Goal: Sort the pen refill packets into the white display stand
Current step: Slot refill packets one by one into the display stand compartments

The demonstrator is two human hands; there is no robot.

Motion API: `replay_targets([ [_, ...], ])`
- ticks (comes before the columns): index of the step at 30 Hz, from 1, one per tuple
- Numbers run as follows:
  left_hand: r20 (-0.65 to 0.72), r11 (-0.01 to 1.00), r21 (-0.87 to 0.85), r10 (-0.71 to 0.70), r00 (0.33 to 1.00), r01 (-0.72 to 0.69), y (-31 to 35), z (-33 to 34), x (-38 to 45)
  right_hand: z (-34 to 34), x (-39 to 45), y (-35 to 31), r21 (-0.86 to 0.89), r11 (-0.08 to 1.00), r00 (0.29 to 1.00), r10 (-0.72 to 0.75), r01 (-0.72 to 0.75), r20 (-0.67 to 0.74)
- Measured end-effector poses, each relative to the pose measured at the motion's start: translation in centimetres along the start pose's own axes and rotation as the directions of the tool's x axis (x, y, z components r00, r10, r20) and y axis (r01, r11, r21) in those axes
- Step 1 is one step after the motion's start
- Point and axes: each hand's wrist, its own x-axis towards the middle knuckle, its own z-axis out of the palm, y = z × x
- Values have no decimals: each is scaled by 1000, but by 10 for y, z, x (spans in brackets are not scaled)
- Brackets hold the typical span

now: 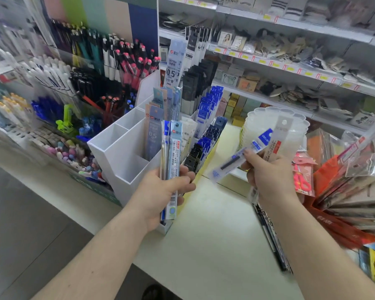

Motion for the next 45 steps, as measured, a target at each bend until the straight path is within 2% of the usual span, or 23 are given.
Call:
replay_targets([
  [2, -34, 1000, -10, 27, 999, -27, 2, -1, 0, 1, 6, 11, -116, 991, 995, -72, 64, -67],
  [5, -30, 999, -13, 32, 999, -33, 2, -2, -1, 11, 15, 30, -232, 966, 989, -132, 114, -62],
  [14, -34, 998, -14, 57, 998, -57, -2, -6, 1, 46, 51, 64, -376, 919, 990, -141, 122, -23],
  [18, -32, 998, 16, 63, 997, -63, -5, -13, 2, 60, 59, 74, -480, 866, 989, -140, 141, 37],
  [21, -37, 998, 3, 63, 997, -63, -5, -18, 2, 67, 60, 80, -583, 777, 971, -203, 236, 124],
  [25, -41, 998, -15, 67, 997, -68, -6, -22, 1, 68, 59, 84, -757, 529, 922, -273, 383, 275],
  [28, -30, 998, -27, 63, 998, -64, -6, -22, 0, 69, 63, 91, -842, 365, 918, -159, 397, 364],
  [30, -19, 998, -41, 56, 998, -57, -6, -20, 0, 72, 68, 97, -864, 340, 925, -57, 371, 375],
  [34, 12, 996, -70, 49, 999, -49, -5, -17, 1, 79, 73, 100, -870, 395, 944, 16, 297, 329],
  [38, 44, 996, -77, 43, 998, -40, -4, -13, 2, 66, 57, 87, -805, 548, 962, 3, 226, 272],
  [40, 48, 997, -64, 35, 998, -32, -6, -10, 4, 57, 40, 71, -661, 738, 989, -58, 133, 134],
  [42, 50, 999, -36, 20, 999, -19, -9, -7, 7, 52, 13, 47, -345, 938, 997, -9, 37, 81],
  [43, 55, 1000, -17, 20, 998, -19, -11, -5, 9, 53, -2, 34, -221, 975, 990, 22, 8, 136],
  [45, 89, 999, 40, 31, 996, -35, -13, 0, 11, 54, -27, 14, -167, 986, 953, 48, 3, 298],
])
